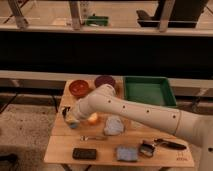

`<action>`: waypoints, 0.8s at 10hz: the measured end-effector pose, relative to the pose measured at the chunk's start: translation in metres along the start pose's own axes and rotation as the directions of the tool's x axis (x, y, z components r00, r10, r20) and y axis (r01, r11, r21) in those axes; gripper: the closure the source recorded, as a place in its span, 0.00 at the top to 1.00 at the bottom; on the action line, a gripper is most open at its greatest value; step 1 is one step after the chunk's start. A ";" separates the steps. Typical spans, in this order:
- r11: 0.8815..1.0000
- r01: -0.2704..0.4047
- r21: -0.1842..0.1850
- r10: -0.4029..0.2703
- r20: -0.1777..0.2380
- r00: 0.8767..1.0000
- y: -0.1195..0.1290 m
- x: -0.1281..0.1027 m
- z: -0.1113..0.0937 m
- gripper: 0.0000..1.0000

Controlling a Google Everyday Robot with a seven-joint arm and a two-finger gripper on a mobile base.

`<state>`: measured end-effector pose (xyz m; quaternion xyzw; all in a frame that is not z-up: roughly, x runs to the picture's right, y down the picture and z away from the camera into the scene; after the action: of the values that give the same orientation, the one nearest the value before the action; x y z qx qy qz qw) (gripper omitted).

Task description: Stack cups on top of each other

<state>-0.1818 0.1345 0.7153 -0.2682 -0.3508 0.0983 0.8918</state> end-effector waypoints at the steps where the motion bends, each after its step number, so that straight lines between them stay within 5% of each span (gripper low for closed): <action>1: 1.000 -0.002 0.002 0.002 -0.007 1.000 -0.001 0.002 0.000 0.03; 7: 1.000 -0.005 0.003 0.005 -0.028 1.000 -0.003 0.005 0.001 0.04; 8: 1.000 0.003 0.004 -0.003 -0.031 1.000 -0.004 0.005 0.000 0.14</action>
<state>-0.1783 0.1333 0.7203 -0.2673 -0.3372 0.0936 0.8978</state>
